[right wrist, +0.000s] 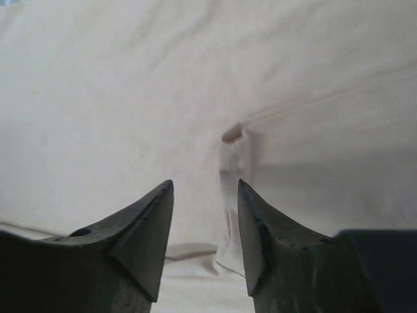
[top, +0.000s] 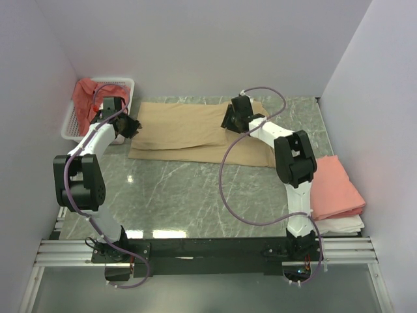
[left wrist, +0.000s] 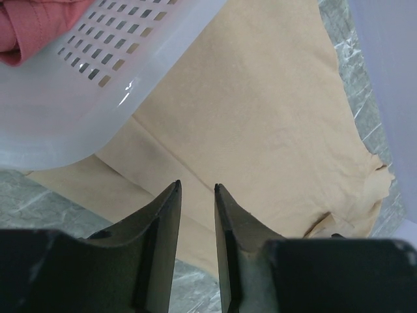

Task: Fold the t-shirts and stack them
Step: Fold the tshirt

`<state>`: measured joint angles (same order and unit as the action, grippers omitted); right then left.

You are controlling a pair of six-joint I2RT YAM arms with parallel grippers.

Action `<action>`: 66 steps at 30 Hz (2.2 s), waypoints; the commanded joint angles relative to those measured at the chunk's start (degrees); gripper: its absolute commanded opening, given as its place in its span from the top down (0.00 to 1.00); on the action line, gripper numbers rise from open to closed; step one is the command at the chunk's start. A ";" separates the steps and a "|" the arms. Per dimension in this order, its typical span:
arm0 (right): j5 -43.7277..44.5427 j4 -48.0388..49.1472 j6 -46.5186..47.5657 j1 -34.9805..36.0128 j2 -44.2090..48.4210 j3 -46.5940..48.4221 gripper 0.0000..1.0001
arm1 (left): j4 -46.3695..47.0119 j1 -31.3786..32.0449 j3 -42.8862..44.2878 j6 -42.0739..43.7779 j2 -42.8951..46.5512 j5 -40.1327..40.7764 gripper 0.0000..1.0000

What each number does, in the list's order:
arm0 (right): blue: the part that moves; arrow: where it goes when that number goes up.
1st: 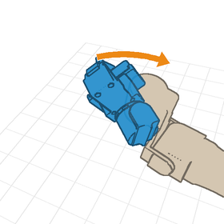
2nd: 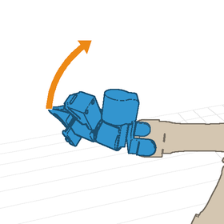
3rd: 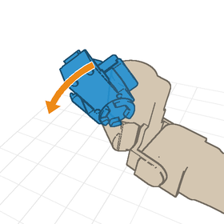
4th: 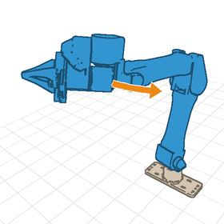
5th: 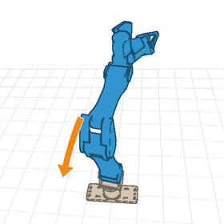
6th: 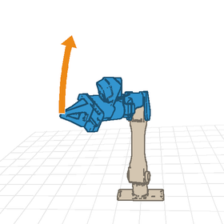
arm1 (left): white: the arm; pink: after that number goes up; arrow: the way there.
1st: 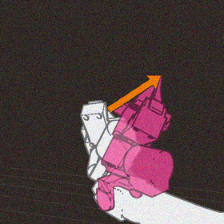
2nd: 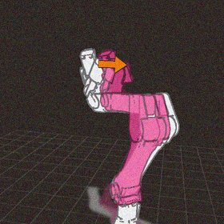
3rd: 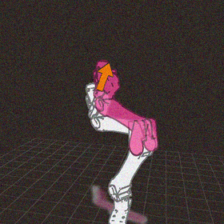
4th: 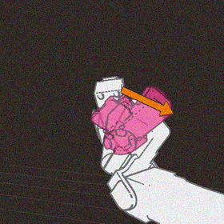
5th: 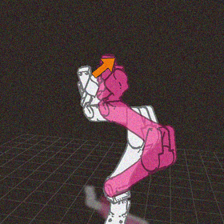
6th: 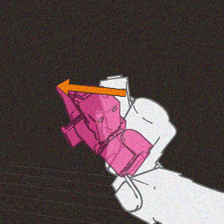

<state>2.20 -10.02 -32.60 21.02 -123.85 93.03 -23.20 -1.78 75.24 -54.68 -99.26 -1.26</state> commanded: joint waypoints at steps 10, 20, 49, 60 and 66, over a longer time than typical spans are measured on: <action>-5.71 5.80 -3.70 6.13 12.14 -15.51 0.63 | 1.14 1.43 -5.46 -0.78 3.64 1.08 0.68; -6.06 3.61 -5.37 11.77 4.95 -7.70 0.63 | 0.88 1.52 -5.19 -0.35 3.81 0.99 0.68; -8.26 8.96 -11.52 12.56 4.14 -10.76 0.53 | 0.96 1.52 -3.35 0.80 3.64 -0.41 0.68; -8.44 9.93 -13.10 12.82 3.71 -11.12 0.52 | 0.44 1.43 -2.91 1.06 3.64 -0.24 0.68; -8.61 9.58 -13.45 12.65 0.63 -7.52 0.53 | 0.61 1.43 -3.08 0.97 3.46 -0.50 0.68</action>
<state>-6.48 -1.80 -45.41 33.30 -122.43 82.35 -23.27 -0.49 70.11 -54.70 -98.17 -1.28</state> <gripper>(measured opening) 0.474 0.316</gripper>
